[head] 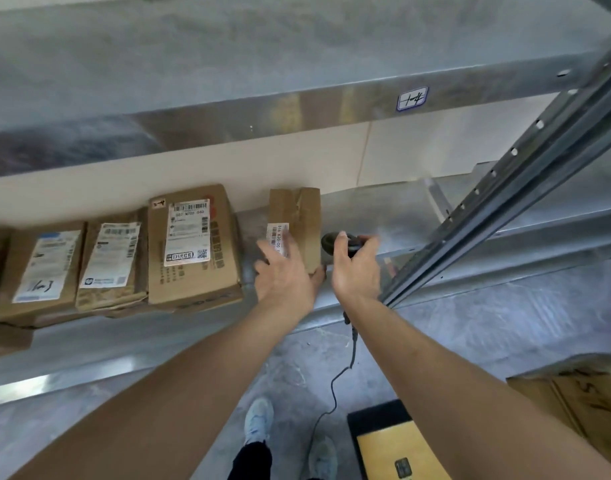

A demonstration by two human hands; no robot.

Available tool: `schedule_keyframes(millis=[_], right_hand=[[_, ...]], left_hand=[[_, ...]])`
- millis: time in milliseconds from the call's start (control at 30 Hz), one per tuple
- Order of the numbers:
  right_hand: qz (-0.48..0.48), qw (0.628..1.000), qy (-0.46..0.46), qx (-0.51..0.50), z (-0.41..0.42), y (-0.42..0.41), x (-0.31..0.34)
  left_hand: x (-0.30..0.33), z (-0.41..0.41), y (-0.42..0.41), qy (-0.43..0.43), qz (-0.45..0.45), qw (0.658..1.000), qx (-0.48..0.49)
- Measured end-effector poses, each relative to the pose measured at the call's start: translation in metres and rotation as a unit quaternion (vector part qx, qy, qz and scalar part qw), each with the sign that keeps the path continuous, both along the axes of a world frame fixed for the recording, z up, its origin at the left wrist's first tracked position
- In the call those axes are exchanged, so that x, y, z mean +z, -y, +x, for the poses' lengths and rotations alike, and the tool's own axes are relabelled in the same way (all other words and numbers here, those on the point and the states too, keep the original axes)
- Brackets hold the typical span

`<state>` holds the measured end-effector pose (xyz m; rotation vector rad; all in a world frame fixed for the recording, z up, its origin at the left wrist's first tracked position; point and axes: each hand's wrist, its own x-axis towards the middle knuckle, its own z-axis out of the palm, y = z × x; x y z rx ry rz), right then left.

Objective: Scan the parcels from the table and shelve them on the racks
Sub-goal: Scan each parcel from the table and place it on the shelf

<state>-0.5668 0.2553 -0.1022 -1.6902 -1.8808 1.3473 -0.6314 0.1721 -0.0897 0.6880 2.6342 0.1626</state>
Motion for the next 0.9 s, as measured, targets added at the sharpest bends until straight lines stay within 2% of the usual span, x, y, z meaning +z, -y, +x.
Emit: schedule_keyframes(millis=[67,133,267,533,900], right_hand=[[0.000,1.000,-0.004,0.002,-0.003,-0.002,-0.001],[0.004,1.000,-0.009,0.006,-0.005,-0.003,-0.001],[0.007,0.999,-0.012,0.033,-0.011,-0.004,0.000],[0.005,0.997,-0.032,0.072,-0.036,0.012,0.003],[0.015,0.996,-0.035,0.075,-0.037,0.019,0.009]], left_hand=[[-0.001,-0.003,0.001,-0.067,-0.029,0.993,-0.089],[-0.006,-0.010,0.003,-0.107,-0.006,0.981,-0.164],[-0.012,-0.026,0.010,-0.074,0.022,0.973,-0.217],[-0.002,-0.036,0.023,-0.084,-0.054,0.976,-0.195],[-0.006,-0.044,0.026,-0.091,-0.029,0.982,-0.162]])
